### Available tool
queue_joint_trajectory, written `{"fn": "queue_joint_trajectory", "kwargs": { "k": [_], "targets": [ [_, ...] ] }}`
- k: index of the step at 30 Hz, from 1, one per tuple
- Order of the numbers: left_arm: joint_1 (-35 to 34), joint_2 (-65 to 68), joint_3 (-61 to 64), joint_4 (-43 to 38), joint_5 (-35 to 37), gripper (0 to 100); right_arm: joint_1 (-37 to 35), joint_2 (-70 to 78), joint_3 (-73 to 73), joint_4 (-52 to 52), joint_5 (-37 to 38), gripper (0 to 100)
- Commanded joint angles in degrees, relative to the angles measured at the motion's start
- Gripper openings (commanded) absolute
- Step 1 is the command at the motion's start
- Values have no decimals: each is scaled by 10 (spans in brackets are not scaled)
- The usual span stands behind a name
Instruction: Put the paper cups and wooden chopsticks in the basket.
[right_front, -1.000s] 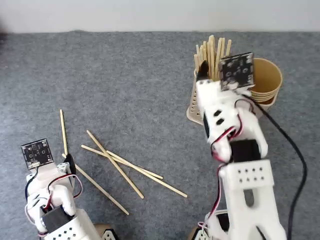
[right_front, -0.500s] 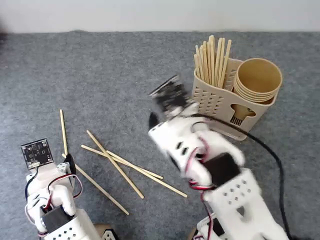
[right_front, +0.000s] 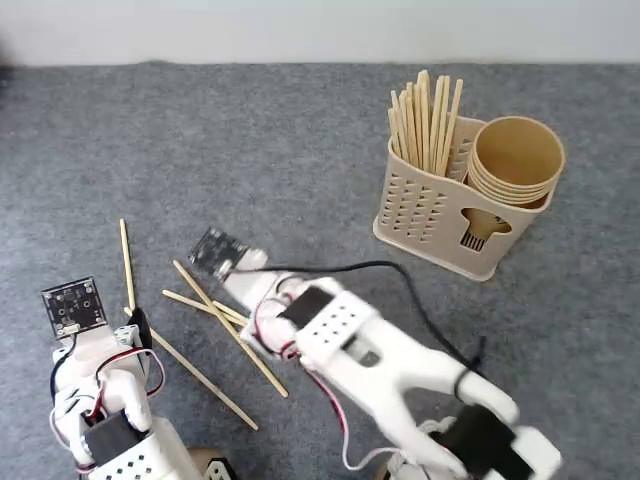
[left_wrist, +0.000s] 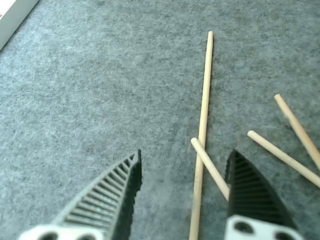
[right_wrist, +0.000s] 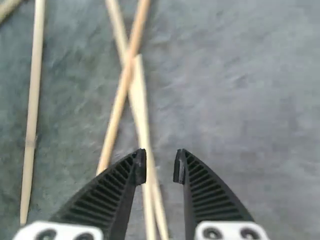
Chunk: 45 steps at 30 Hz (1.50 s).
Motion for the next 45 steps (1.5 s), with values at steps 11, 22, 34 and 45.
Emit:
{"fn": "queue_joint_trajectory", "kwargs": {
  "k": [11, 22, 34, 45],
  "targets": [
    [-2, -9, -2, -8, 2, 261, -16, 146, -110, 15, 6, 98],
    [-2, -9, -2, -8, 2, 261, 5, 180, -149, 59, 76, 9],
    [-2, -9, -2, -8, 2, 261, 22, 21, -151, 151, 82, 9],
    [-1, -9, -2, -8, 2, 261, 100, -269, -152, 198, 116, 9]
  ]
}}
